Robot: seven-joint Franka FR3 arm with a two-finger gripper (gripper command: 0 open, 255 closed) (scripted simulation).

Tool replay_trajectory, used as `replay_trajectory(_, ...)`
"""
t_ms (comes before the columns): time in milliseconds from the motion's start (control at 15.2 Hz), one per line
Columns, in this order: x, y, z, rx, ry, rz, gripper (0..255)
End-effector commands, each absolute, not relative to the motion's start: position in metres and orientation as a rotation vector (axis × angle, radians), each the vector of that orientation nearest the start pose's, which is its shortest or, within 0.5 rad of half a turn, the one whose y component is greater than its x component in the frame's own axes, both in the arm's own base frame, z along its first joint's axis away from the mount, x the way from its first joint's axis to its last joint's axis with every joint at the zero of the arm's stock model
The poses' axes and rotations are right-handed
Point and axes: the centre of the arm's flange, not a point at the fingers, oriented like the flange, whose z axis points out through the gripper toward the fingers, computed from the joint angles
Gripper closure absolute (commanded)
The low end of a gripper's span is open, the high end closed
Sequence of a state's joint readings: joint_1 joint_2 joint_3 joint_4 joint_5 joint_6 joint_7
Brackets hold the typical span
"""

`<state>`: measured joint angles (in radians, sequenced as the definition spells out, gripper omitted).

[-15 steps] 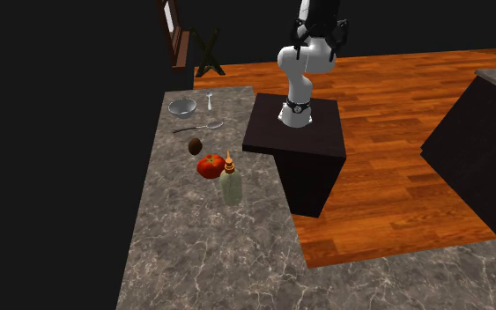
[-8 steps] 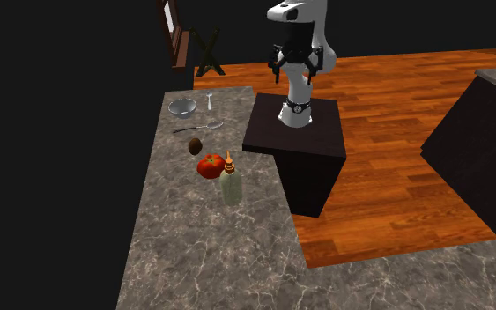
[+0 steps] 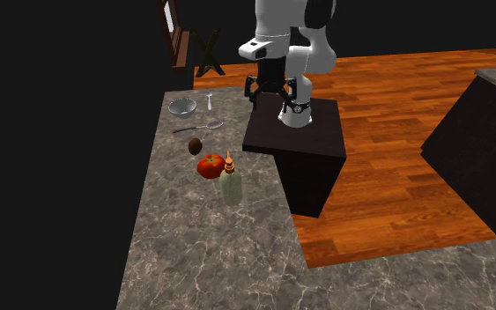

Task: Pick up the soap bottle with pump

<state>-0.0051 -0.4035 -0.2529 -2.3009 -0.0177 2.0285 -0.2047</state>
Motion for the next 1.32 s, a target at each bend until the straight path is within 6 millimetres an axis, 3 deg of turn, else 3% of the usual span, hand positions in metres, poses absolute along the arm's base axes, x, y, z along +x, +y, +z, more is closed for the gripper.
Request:
replay_trajectory(0,0.438,-0.139,0.492,-3.077,0.049,-0.202,0)
replay_trajectory(924,0.53,-0.244,0.364,-3.048,0.046,-0.153,0)
replay_trajectory(1254,0.534,-0.248,0.337,-3.047,0.046,-0.151,0)
